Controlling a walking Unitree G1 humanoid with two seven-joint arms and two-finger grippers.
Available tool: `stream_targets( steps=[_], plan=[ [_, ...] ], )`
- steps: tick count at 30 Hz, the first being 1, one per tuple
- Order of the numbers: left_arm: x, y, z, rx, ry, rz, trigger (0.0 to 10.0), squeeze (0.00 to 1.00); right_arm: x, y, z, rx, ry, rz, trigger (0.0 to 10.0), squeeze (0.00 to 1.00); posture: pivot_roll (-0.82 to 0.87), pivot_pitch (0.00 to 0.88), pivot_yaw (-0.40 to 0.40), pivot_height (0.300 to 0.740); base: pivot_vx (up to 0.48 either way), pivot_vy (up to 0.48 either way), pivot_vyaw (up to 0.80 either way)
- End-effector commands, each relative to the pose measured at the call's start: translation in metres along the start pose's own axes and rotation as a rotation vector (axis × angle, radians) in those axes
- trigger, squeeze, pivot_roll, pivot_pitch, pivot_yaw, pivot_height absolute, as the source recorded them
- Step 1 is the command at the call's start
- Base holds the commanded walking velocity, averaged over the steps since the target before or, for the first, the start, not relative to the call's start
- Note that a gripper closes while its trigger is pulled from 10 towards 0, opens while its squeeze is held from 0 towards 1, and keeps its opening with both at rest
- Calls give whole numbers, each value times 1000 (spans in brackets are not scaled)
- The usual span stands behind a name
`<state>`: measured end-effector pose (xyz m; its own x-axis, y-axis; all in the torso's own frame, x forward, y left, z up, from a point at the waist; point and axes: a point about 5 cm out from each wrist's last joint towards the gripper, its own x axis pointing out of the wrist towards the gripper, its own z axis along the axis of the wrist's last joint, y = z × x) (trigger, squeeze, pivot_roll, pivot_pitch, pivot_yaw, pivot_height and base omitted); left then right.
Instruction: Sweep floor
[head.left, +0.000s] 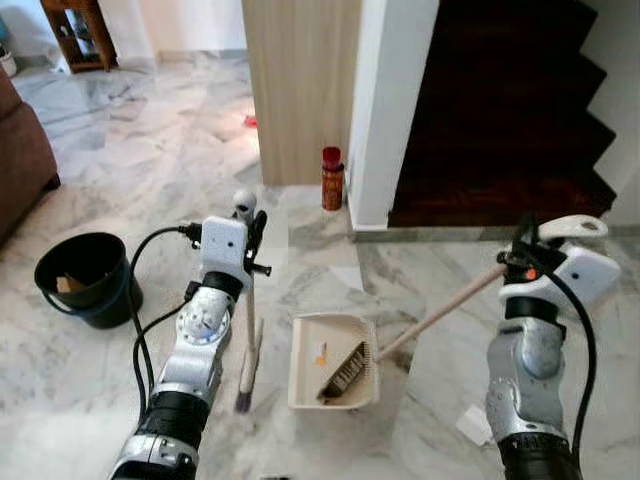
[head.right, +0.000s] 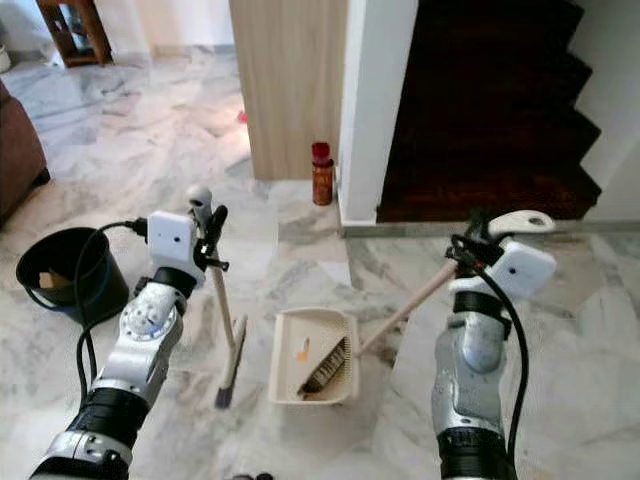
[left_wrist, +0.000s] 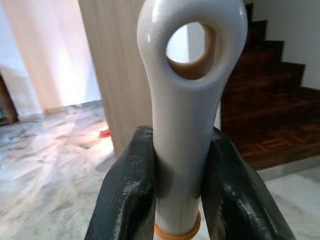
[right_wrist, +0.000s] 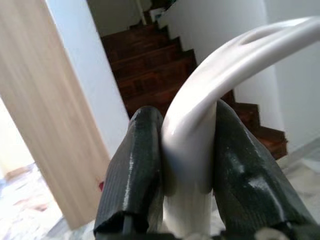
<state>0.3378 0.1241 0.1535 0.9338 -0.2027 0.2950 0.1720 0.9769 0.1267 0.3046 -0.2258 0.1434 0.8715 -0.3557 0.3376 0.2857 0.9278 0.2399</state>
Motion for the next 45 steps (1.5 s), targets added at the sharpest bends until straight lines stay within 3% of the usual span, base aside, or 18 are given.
stream_targets(
  steps=[1,19,45],
  plan=[
    [6,3,15,18,-62,2,10000,0,4,4,7,9,-34,12,10000,0,84,27,-12,740,0,0,0],
    [5,6,11,12,-33,26,10000,0,3,6,6,23,-28,11,10000,0,85,45,-14,740,0,0,0],
    [4,9,12,12,-23,44,10000,0,0,8,3,40,-6,22,10000,0,90,63,-20,740,0,321,0]
  ],
)
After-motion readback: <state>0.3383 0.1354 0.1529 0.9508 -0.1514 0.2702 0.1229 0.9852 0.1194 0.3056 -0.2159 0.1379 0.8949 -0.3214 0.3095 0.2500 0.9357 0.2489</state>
